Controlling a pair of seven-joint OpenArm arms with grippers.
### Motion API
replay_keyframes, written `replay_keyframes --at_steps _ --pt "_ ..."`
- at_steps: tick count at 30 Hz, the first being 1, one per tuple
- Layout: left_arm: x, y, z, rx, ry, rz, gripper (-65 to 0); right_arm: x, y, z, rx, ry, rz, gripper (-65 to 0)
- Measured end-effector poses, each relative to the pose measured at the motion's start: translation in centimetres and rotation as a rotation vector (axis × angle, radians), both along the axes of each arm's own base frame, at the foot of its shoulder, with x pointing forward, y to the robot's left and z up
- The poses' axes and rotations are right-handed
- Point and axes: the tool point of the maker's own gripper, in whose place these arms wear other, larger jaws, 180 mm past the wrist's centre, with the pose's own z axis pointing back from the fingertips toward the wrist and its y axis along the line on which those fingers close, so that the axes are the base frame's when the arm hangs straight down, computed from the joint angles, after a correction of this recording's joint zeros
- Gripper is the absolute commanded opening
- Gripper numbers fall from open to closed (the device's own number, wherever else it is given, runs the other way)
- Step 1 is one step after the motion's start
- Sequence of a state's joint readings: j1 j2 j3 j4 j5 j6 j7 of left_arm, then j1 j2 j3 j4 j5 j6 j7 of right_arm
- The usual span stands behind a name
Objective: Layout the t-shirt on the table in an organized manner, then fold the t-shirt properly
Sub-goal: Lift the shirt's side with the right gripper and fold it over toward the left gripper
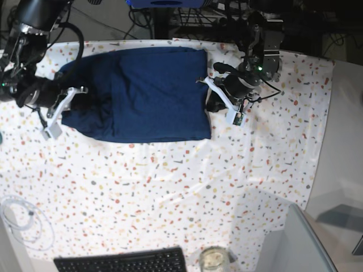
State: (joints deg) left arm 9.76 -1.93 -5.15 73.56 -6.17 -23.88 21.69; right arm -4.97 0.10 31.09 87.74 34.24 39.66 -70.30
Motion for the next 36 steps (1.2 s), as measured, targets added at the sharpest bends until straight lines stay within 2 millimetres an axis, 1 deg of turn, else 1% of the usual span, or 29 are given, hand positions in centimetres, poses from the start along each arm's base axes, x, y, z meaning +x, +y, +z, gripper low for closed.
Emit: replay_keyframes --at_steps 2,4,6,7,9,11,12,15,16,19,22,24,25,27,30,33,35,36 --pt "-0.6 0.9 0.2 0.037 0.008 -0.016 -65.0 -0.3 1.5 0.7 -0.021 -0.011 0.063 -64.7" --pt "-1.2 2.3 0.9 0.077 -0.006 -0.016 -65.0 -0.1 3.7 1.5 -0.015 -0.042 0.123 -64.7" --pt "-1.6 3.6 1.6 0.115 -0.021 -0.027 -65.0 -0.2 6.7 2.1 0.03 -0.067 0.178 -64.7" --pt "-1.7 4.2 2.1 0.135 -0.034 -0.043 -65.0 -0.5 8.0 2.1 0.041 -0.062 0.212 -64.7" --pt "-2.0 5.3 3.2 0.161 -0.061 -0.051 -65.0 -0.8 10.1 2.2 0.062 -0.063 0.269 -64.7" --pt "-3.1 7.6 3.6 0.187 -0.058 -0.014 -65.0 -0.7 11.6 2.5 0.077 -0.083 0.306 -64.7" --pt "-3.8 9.2 3.5 0.208 -0.044 0.02 -65.0 -0.7 12.4 2.7 0.084 -0.091 0.321 -64.7" --pt "-6.5 15.0 3.7 0.287 0.0 0.153 -65.0 -0.2 15.3 3.2 0.15 -0.105 0.309 -64.7" --pt "-7.2 16.5 3.9 0.309 0.009 0.183 -65.0 0.0 15.9 3.2 0.166 -0.108 0.301 -64.7" --pt "-8.9 20.1 4.6 0.355 0.022 0.268 -65.0 0.1 17.1 2.1 0.186 -0.055 0.293 -64.7" --pt "-10.8 22.5 4.9 0.383 0.043 0.328 -65.0 0.0 17.5 0.6 0.187 0.005 0.287 -64.8" --pt "-11.6 23.7 5.2 0.402 0.053 0.357 -65.0 0.1 18.4 0.2 0.202 0.008 0.288 -64.8" --pt "-11.7 24.2 5.4 0.409 0.051 0.37 -65.0 0.0 18.8 0.1 0.21 0.012 0.293 -64.8" --pt "-11.8 24.9 5.7 0.417 0.044 0.388 -65.0 -0.3 19.0 -0.2 0.204 0.031 0.291 -64.8" --pt "-11.8 25.0 5.8 0.418 0.044 0.392 -65.0 -0.2 18.9 -0.4 0.192 0.03 0.285 -64.7" --pt "-11.9 24.7 5.6 0.412 0.046 0.392 -65.0 0.2 19.7 -0.4 0.208 0.02 0.283 -64.2" --pt "-11.8 24.7 5.7 0.413 0.045 0.391 -65.0 0.2 19.8 -0.9 0.217 0.031 0.271 -63.9" --pt "-11.8 24.7 5.6 0.413 0.046 0.391 -65.0 0.0 19.8 -1.2 0.217 0.043 0.269 -62.6"
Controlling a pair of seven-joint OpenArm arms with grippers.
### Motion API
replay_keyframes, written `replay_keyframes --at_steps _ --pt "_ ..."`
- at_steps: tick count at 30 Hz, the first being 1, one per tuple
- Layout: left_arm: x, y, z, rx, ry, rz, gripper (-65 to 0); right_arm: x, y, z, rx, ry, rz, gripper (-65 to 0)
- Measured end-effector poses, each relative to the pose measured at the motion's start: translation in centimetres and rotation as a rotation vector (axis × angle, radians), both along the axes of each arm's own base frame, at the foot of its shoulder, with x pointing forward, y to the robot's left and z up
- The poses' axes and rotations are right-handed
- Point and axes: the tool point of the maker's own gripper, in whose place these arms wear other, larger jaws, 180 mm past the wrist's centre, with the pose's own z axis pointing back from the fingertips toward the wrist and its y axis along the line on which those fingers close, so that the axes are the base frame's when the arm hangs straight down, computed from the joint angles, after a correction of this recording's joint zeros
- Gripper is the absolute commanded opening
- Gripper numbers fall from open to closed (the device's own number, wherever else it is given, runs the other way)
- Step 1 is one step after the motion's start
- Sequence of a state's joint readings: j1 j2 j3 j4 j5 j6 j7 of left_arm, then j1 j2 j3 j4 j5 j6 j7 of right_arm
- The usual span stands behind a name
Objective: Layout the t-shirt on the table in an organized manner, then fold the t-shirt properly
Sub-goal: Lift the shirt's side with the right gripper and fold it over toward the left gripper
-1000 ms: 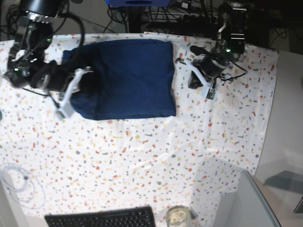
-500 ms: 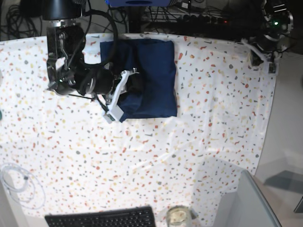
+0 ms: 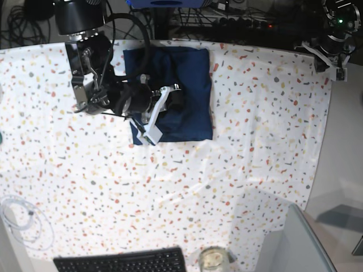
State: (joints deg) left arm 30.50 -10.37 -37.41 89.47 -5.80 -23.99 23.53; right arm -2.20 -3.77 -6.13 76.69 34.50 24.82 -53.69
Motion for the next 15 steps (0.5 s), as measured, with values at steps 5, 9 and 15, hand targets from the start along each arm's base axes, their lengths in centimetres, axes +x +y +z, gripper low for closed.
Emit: replay_keyframes --at_steps 5,9,15 --pt "0.0 0.0 0.0 -0.001 -0.001 0.0 -65.0 -0.1 -0.4 -0.3 -0.01 0.0 -0.005 -35.0" --pt "0.0 0.1 0.0 0.0 -0.001 0.002 -65.0 0.0 -0.3 -0.2 -0.007 -0.005 -0.004 -19.2" --pt "-0.1 0.2 0.2 0.007 -0.001 0.002 -65.0 -0.5 1.3 0.1 -0.08 -0.087 0.161 -20.0"
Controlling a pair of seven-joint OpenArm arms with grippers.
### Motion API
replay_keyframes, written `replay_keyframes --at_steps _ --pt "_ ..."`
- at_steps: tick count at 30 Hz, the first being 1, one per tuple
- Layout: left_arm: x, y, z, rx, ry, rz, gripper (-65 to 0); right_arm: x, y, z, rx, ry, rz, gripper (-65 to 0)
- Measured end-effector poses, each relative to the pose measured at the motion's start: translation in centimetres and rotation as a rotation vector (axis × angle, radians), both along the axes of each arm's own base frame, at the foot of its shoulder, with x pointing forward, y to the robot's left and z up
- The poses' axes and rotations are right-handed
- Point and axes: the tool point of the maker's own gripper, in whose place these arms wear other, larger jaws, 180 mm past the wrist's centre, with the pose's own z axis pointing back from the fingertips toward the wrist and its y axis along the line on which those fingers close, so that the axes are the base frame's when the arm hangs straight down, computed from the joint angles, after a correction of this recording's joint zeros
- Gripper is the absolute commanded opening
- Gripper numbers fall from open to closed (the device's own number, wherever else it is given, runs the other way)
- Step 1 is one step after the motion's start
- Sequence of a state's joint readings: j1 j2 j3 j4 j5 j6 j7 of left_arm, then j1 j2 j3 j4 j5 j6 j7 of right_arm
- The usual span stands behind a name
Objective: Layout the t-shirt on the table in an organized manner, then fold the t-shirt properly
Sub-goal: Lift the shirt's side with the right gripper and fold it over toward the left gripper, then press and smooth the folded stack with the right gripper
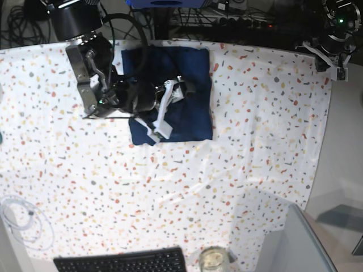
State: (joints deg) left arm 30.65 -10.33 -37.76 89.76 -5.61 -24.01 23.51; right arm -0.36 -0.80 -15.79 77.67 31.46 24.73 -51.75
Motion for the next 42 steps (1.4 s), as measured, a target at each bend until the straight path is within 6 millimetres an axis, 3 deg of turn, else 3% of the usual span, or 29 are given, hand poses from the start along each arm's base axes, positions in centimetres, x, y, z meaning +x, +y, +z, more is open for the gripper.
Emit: replay_keyframes --at_steps 8,14,22,24,27,29,30,31,34,38,42 --pt "-0.1 0.1 0.4 0.01 -0.001 -0.009 -65.0 -1.1 3.2 0.9 -0.043 -0.051 0.067 -20.0" --pt "-0.2 0.1 0.4 0.011 0.0 -0.009 -65.0 -1.7 7.2 2.3 -0.08 -0.106 0.179 -20.0" --pt "-0.1 0.1 0.4 0.011 0.0 -0.009 -65.0 -3.0 9.0 2.8 -0.16 -0.14 0.301 -21.0" --pt "-0.1 0.1 0.4 0.01 -0.001 -0.008 -65.0 -3.7 9.7 4.3 -0.149 -0.177 0.345 -22.8" --pt "0.0 0.1 0.5 0.012 -0.003 -0.009 -65.0 -3.0 10.3 9.2 -0.039 -0.289 0.342 -27.0" --pt "0.0 0.1 0.4 0.012 -0.003 -0.009 -65.0 -0.1 7.6 11.5 -0.019 -0.359 0.238 -33.6" --pt "-0.1 0.2 0.5 0.012 -0.002 -0.008 -65.0 1.5 5.1 11.7 -0.051 -0.382 0.17 -38.6" --pt "-0.1 0.2 0.5 0.014 -0.002 -0.008 -65.0 2.5 2.5 11.4 -0.092 -0.373 0.113 -43.2" --pt "-0.1 0.1 0.4 0.012 -0.004 -0.007 -65.0 2.9 -4.8 8.3 -0.238 -0.277 -0.017 -63.6" --pt "-0.1 0.2 0.5 0.015 -0.003 -0.009 -65.0 1.1 -8.2 6.3 -0.259 -0.193 -0.101 -62.7" --pt "0.1 0.1 0.5 0.009 -0.01 -0.008 -65.0 -1.1 -9.5 2.7 -0.286 -0.104 -0.122 -64.5"
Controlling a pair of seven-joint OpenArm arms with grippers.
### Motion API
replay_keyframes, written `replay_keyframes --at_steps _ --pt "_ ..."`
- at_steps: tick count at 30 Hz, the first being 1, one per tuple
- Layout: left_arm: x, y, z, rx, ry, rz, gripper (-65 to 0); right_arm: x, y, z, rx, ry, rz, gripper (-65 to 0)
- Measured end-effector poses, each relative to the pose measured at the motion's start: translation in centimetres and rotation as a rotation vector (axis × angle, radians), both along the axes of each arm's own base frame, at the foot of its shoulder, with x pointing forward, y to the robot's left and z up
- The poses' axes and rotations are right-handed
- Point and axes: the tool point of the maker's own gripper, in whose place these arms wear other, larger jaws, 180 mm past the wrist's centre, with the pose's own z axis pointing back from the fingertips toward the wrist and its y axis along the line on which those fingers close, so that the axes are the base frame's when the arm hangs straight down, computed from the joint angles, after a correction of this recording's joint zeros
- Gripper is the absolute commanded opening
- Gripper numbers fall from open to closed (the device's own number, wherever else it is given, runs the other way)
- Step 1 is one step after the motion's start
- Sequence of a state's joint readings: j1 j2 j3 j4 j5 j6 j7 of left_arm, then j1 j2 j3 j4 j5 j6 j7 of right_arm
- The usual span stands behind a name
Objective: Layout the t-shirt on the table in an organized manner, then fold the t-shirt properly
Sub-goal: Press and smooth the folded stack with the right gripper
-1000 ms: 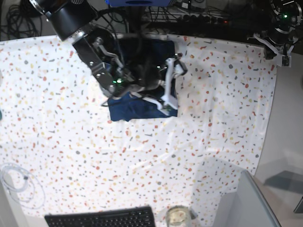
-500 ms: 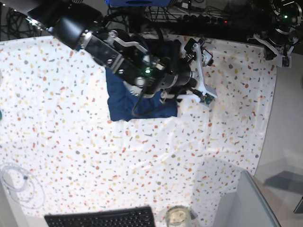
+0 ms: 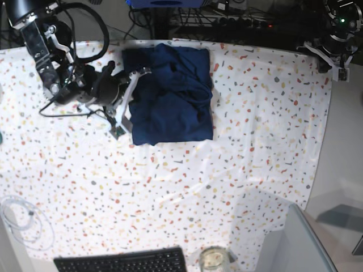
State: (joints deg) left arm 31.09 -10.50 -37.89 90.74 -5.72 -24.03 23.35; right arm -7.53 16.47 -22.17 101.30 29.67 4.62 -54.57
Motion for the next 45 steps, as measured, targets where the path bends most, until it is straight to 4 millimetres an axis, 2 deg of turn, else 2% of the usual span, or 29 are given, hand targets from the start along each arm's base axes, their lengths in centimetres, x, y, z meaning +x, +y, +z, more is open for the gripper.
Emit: replay_keyframes --at_steps 2,5,8,11,19,28,32,34,35,38,40,45 --pt "0.0 0.0 0.0 -0.002 0.0 0.0 -65.0 -0.8 0.6 -1.9 -0.002 0.029 0.01 -64.5" --pt "0.1 0.0 0.1 0.0 -0.002 -0.001 -65.0 -2.3 2.7 -3.4 0.013 0.055 0.075 -64.5" --pt "0.0 0.0 0.0 0.001 0.001 -0.001 -65.0 -1.7 3.9 -3.8 0.018 0.032 0.111 -64.5" --pt "0.0 0.1 0.0 0.003 0.002 -0.002 -65.0 -1.5 4.0 -4.4 0.0 0.036 0.125 -64.7" --pt "-0.1 0.0 0.0 0.003 0.004 -0.002 -65.0 -4.0 8.9 -3.8 0.051 0.042 0.264 -64.7" --pt "-0.1 0.1 0.0 0.003 0.005 -0.002 -65.0 -7.6 13.0 -3.2 0.077 0.049 0.434 -64.7" --pt "0.0 0.1 0.0 0.003 0.002 -0.003 -65.0 -7.5 14.2 -0.7 0.126 -0.011 0.465 -64.7" --pt "0.0 0.1 0.0 0.003 0.002 -0.002 -65.0 -6.5 13.4 0.9 0.151 -0.058 0.443 -64.7" --pt "0.0 0.1 0.0 0.006 0.003 -0.004 -65.0 -5.4 12.3 1.2 0.141 -0.063 0.37 -64.8" --pt "0.0 0.0 0.0 0.002 0.003 -0.003 -65.0 -2.2 6.5 -0.2 0.026 -0.059 0.146 -64.8" --pt "0.0 0.1 0.0 0.004 0.002 -0.003 -65.0 -1.4 4.0 -1.0 -0.009 -0.044 0.081 -64.8" --pt "0.0 0.1 0.0 0.005 0.002 -0.003 -65.0 -1.4 2.7 -3.1 -0.028 0.012 0.015 -64.8"
